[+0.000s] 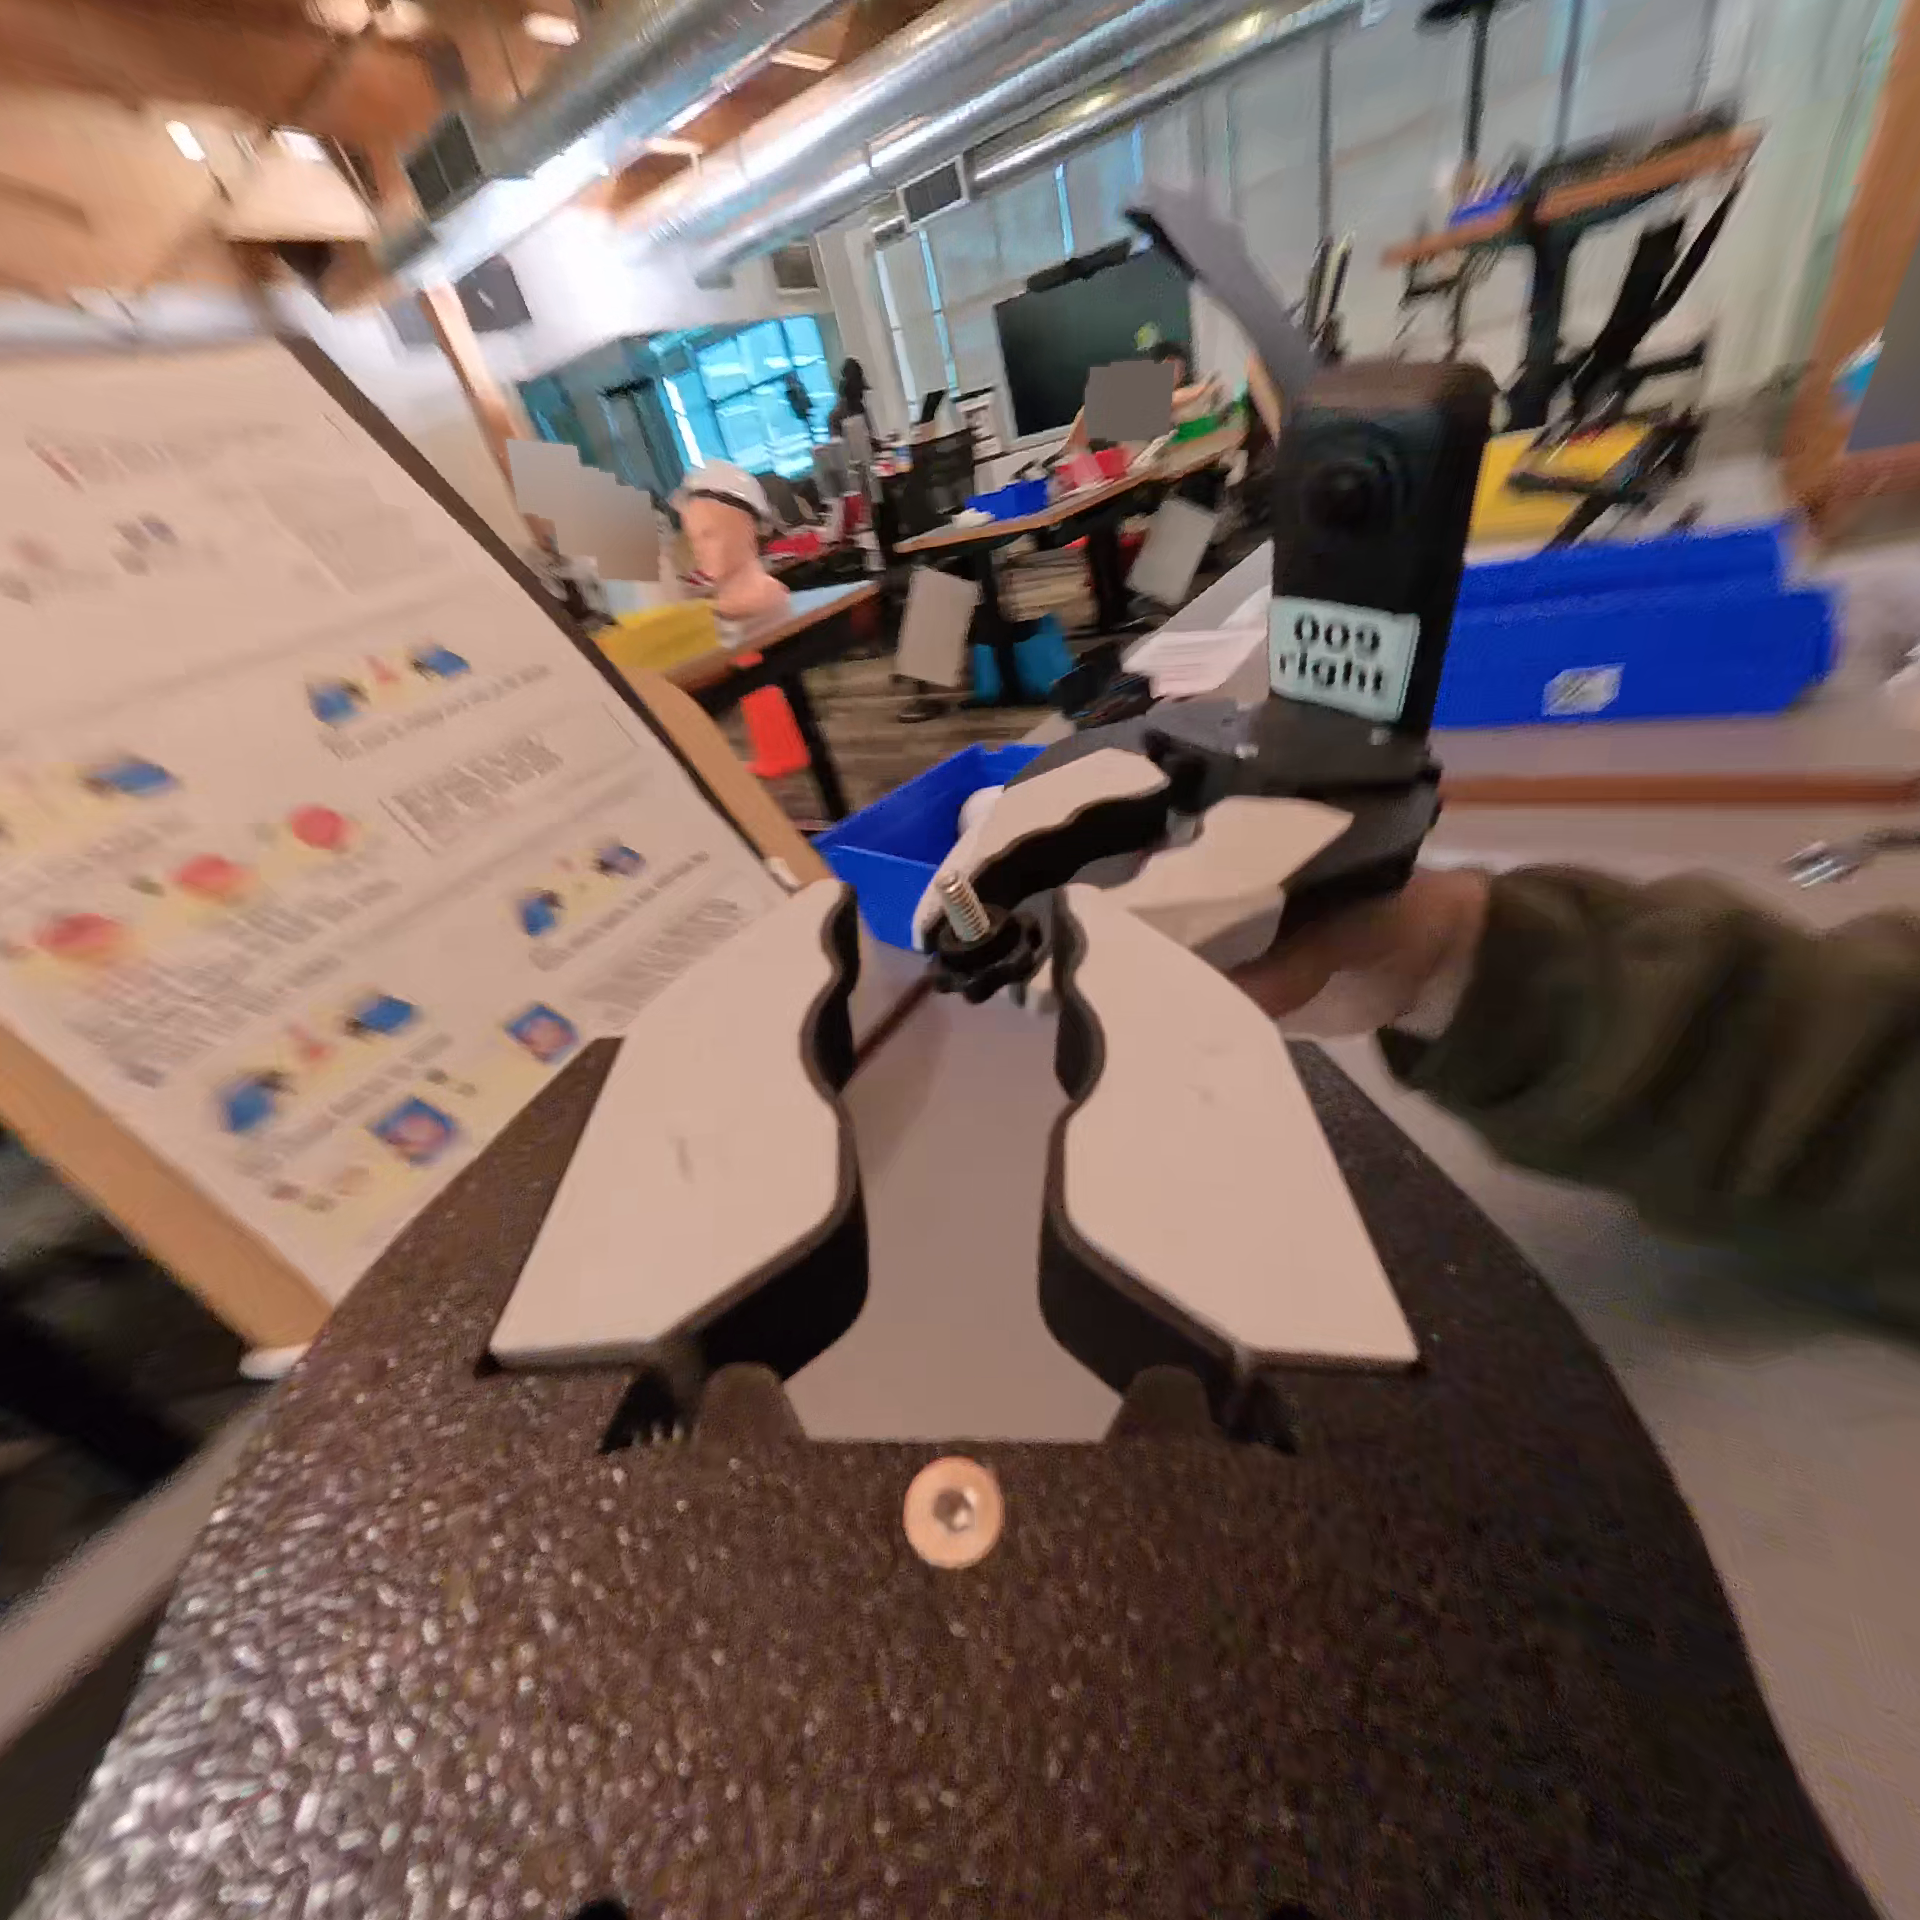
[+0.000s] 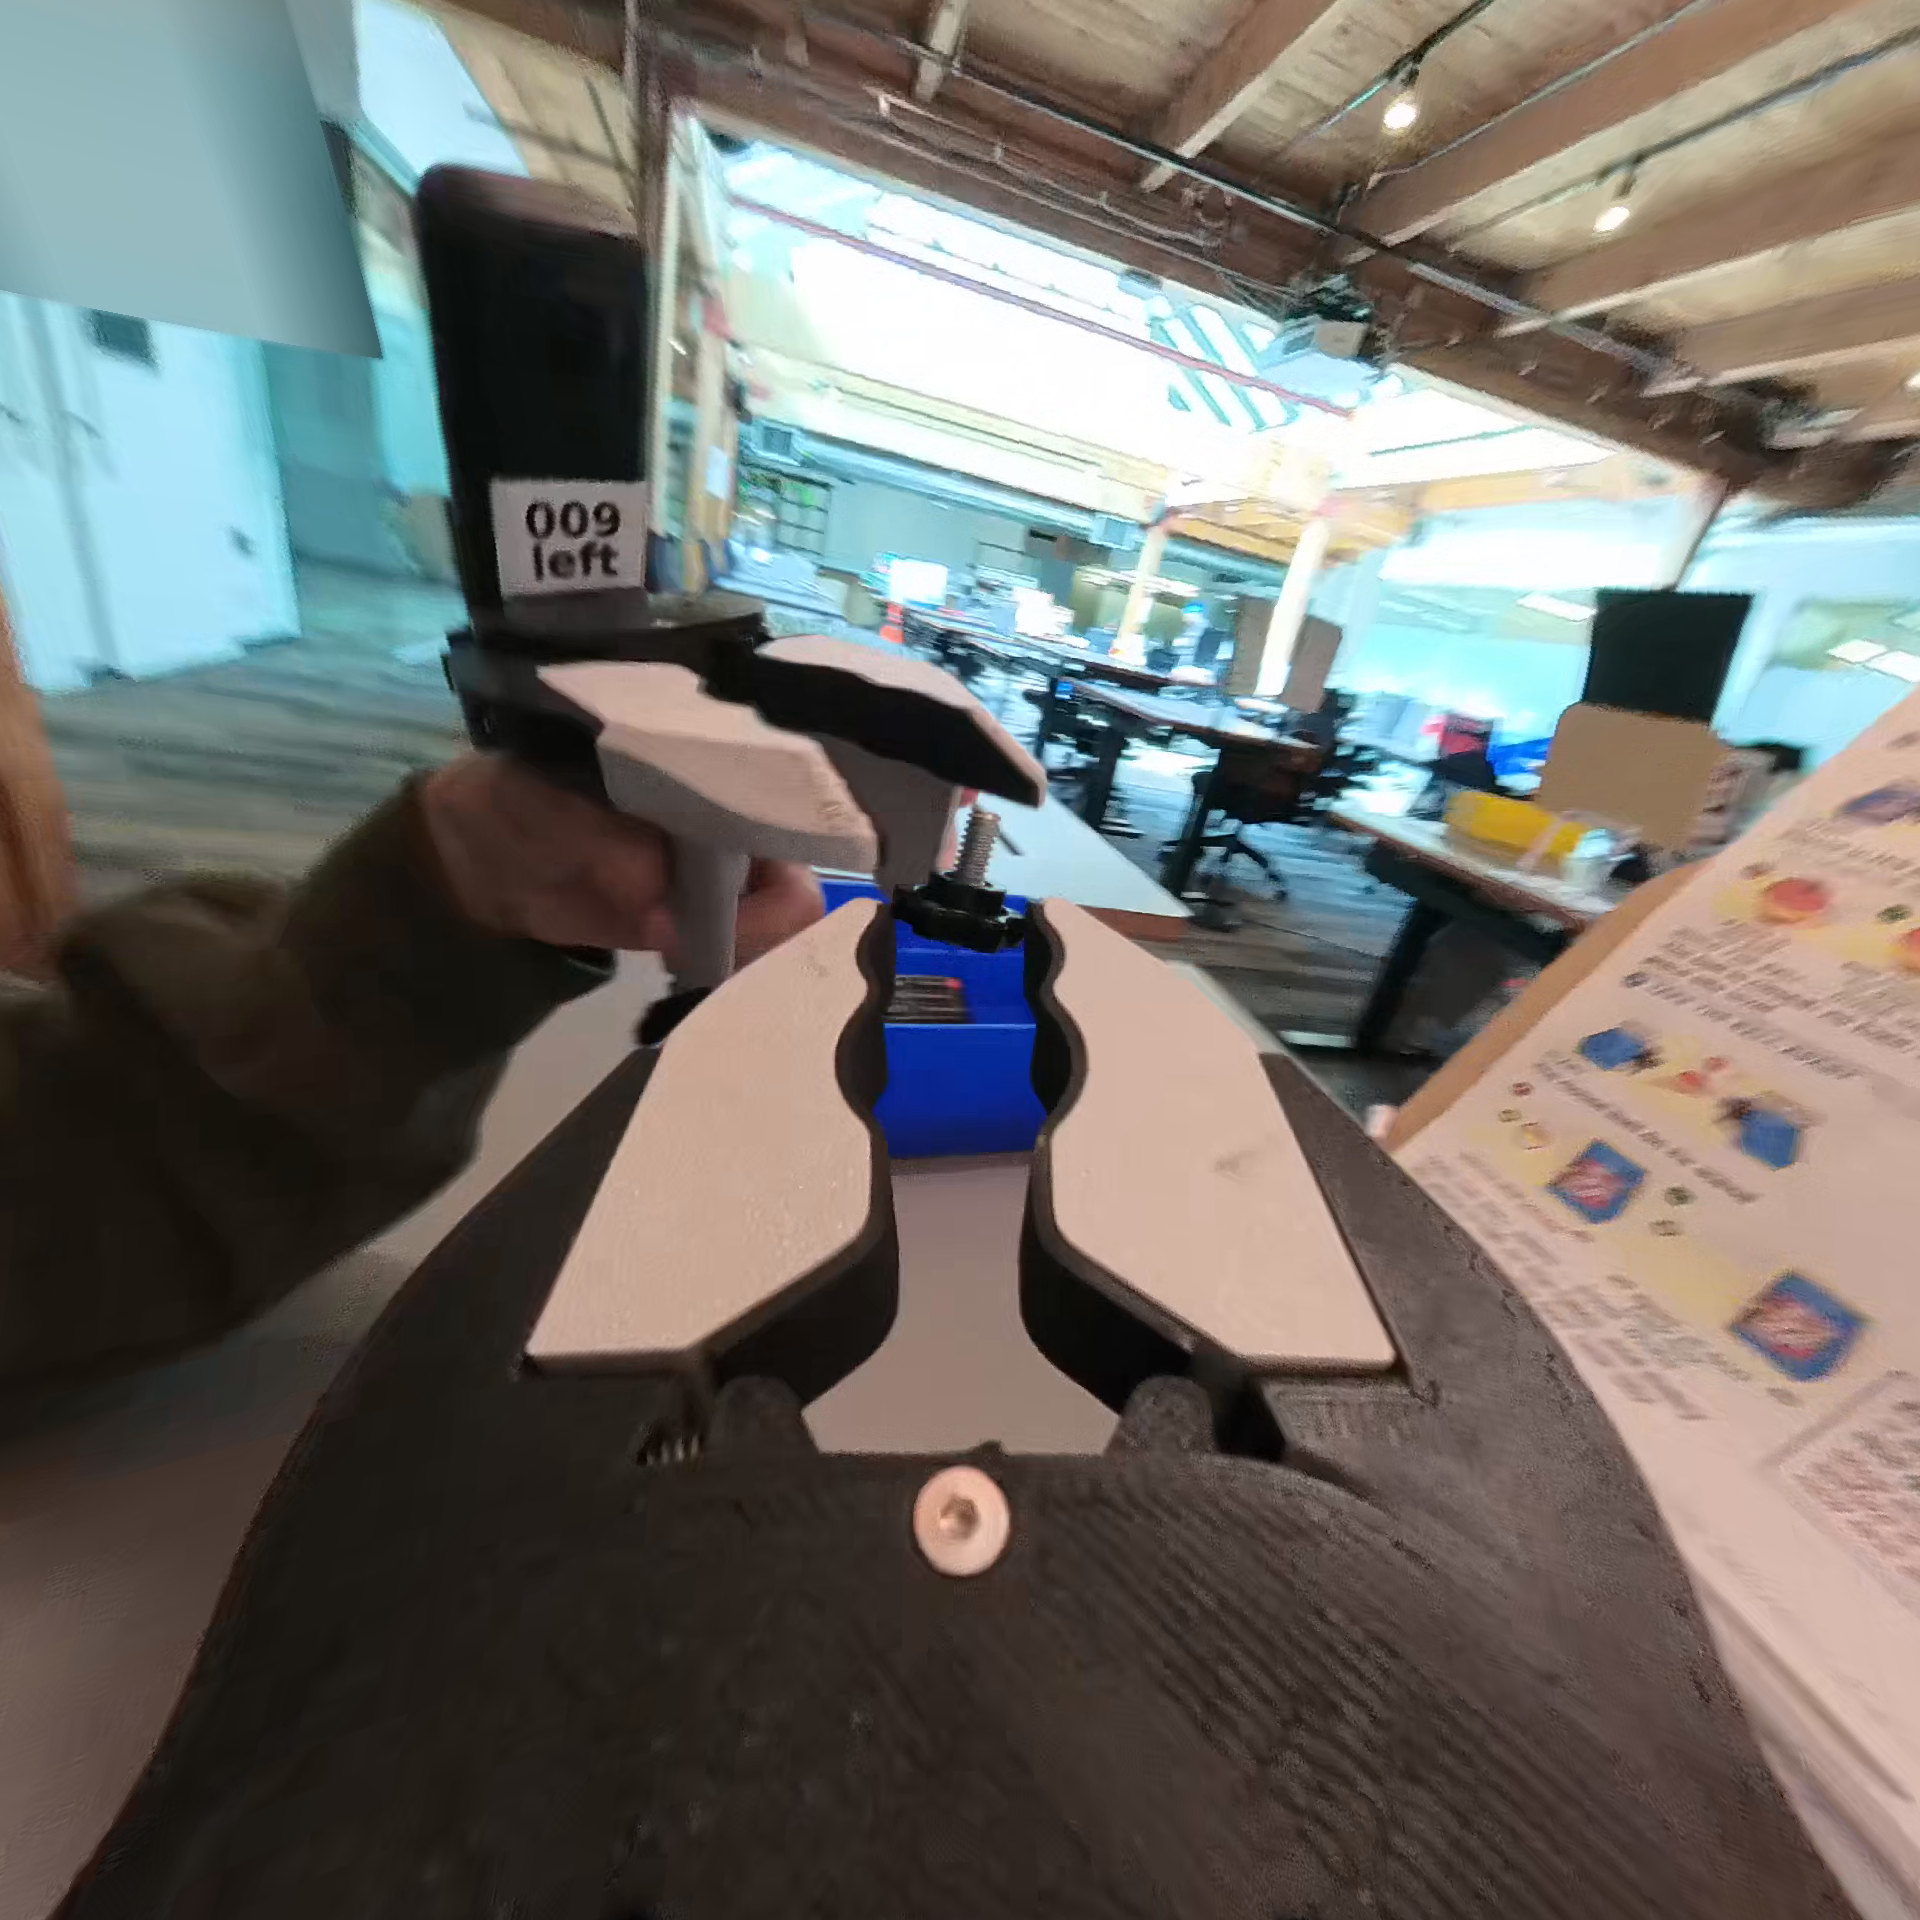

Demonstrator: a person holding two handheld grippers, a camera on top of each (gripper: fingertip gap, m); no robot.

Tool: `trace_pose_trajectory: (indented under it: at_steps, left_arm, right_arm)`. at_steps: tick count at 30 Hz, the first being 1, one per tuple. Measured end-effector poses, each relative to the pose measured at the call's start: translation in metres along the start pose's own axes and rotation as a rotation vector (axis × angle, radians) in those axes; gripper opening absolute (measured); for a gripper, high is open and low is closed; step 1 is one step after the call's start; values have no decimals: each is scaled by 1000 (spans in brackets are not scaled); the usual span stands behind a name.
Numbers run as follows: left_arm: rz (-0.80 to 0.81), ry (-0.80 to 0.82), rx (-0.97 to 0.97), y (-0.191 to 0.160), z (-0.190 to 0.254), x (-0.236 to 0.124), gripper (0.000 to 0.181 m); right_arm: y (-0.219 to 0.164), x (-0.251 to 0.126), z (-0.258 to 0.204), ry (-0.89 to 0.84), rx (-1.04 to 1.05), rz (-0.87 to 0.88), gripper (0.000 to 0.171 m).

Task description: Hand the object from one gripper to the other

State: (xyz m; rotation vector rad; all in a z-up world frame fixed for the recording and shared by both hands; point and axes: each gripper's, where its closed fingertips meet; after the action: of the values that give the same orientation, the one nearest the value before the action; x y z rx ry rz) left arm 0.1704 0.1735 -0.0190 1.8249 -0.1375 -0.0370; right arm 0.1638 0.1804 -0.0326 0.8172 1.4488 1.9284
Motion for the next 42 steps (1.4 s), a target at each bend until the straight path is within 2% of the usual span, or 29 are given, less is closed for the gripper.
trace_pose_trajectory:
  at_steps: [1, 4, 6, 11, 12, 14, 18, 21, 24, 26, 29, 33, 37, 40, 42]
  left_arm:
    - [-1, 30, 113, -1, 0, -2, 41]
    - [-7, 117, 472, -7, -1, -4, 46]
    - [-9, 128, 607, -11, 2, -3, 44]
    - [1, 111, 754, -17, 14, 3, 44]
    - [-18, 111, 775, -20, 14, 4, 42]
    - [-44, 112, 799, -24, 13, 5, 27]
    - [-71, 109, 795, -26, 9, 5, 24]
    - [-84, 100, 700, -27, 7, 6, 24]
    - [-80, 25, 486, -28, 7, 4, 24]
    - [-81, -86, 286, -29, 13, 0, 24]
    - [-95, -267, 14, -29, 24, -10, 24]
    - [-159, -465, -258, -28, 37, -21, 24]
    - [-203, -552, -401, -28, 42, -27, 24]
    - [-239, -596, -464, -31, 48, -27, 24]
    - [-256, -625, -502, -32, 50, -27, 24]
  right_arm:
    - [0, -2, 0, 31, 58, 19, 23]
    - [-2, -8, -4, 141, 231, 55, 24]
    - [0, -11, -6, 187, 314, 84, 24]
    - [-9, -10, -18, 269, 380, 10, 24]
    - [-10, -10, -19, 269, 386, 3, 23]
    - [-8, -9, -23, 301, 400, 15, 24]
    - [-10, -7, -21, 283, 406, 8, 24]
    - [-7, -7, -16, 229, 329, 26, 25]
    - [-4, -14, -8, 107, 52, -16, 38]
    - [-5, -18, -16, 92, -207, -87, 45]
    - [-12, -18, -24, 74, -460, -224, 46]
    - [-5, -12, -35, 40, -744, -235, 46]
    - [0, -7, -38, -19, -964, -280, 45]
    - [-4, -3, -42, -8, -1015, -313, 43]
    - [-4, 0, -46, 5, -1034, -299, 35]
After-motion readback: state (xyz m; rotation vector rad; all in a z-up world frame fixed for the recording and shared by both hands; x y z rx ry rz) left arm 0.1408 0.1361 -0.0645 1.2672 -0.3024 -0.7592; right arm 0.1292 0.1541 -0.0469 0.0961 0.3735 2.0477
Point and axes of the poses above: each gripper's, where its closed fingertips meet, x out along the fingers, y out of its top, z = x × y across the jaws, and after that the axes turned 9 degrees about y, right-handed
